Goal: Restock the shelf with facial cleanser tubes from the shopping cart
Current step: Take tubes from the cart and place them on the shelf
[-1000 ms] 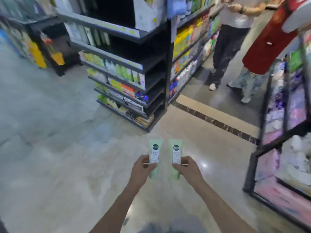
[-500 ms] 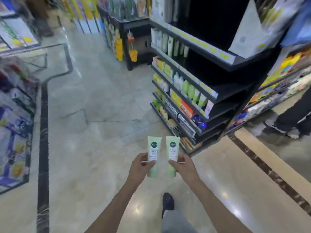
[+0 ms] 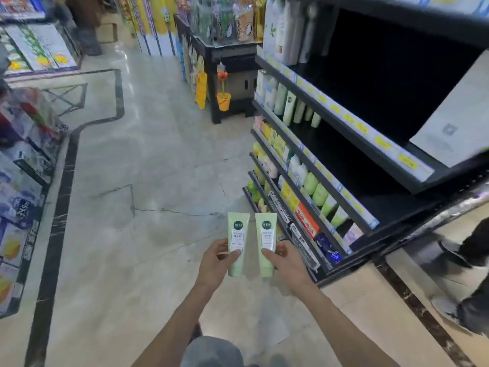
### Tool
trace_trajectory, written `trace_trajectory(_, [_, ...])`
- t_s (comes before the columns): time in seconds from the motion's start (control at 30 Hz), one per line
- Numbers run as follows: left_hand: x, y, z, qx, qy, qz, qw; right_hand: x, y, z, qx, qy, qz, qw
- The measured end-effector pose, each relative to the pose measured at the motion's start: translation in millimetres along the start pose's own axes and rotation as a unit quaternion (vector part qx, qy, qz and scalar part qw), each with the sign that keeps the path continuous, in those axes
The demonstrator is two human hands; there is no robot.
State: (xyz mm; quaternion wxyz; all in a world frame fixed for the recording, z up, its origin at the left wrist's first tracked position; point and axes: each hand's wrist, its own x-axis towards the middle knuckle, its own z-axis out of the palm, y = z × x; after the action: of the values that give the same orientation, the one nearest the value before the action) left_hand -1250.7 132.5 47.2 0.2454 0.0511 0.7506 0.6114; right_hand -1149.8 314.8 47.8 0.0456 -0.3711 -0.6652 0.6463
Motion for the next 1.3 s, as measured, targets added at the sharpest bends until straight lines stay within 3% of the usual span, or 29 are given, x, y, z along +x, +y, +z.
trace_trajectory(0.27, [146.1,38.3,-8.6,0.019,-0.062,0.005,0.998,100.9,-55.0,27.0,0.016,0.066,-0.009,0.998])
trace_trajectory(0.67, [341.3,131.8,-32.3,0.113,-0.221,0.049,0.968,222.6,-171.5,73.0,0.053,0.26,-0.051,0.963])
trace_trajectory(1.03, [458.6,166.1,8.3,0.144,-0.3,0.09,0.939,334.7,-233.3,35.3,0.046,0.374,-0.112,0.919])
trace_trajectory(1.3, [514.6,174.9,34.6,0.152,-0.315,0.078,0.934,428.4,-249.4,-7.4,0.031,0.445,-0.122,0.887])
